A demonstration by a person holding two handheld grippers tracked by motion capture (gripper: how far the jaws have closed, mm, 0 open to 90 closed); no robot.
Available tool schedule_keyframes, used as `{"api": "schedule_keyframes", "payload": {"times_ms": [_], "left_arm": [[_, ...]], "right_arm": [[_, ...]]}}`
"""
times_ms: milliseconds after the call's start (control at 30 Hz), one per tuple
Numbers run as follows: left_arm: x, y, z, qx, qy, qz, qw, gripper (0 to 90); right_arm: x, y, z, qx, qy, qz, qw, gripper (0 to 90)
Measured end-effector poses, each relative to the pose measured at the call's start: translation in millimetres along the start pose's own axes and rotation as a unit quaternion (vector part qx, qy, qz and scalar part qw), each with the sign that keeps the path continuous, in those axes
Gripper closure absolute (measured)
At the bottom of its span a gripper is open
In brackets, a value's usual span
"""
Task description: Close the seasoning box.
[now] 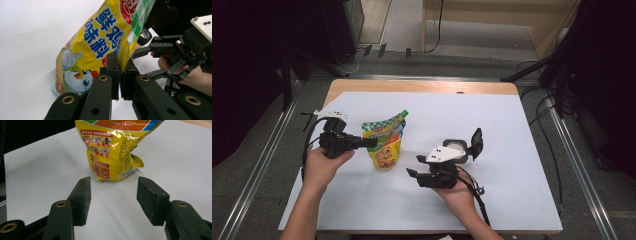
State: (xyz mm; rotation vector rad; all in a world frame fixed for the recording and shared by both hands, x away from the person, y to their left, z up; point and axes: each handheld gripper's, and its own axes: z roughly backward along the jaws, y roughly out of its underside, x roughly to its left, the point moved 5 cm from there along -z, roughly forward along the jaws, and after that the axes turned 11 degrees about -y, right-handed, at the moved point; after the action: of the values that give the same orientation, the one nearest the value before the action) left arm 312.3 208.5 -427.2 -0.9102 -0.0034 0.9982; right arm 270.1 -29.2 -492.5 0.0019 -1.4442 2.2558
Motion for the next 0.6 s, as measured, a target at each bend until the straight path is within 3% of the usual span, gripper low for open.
{"api": "schedule_keyframes", "payload": {"times_ms": [600], "left_arm": [[-6.2, -1.3, -10.7, -0.002, 0.001, -0.004, 1.0000, 77.4]], "right_arm": [[-1.6, 0.5, 0.3, 0.002, 0.001, -0.001, 1.0000, 46.3]]}}
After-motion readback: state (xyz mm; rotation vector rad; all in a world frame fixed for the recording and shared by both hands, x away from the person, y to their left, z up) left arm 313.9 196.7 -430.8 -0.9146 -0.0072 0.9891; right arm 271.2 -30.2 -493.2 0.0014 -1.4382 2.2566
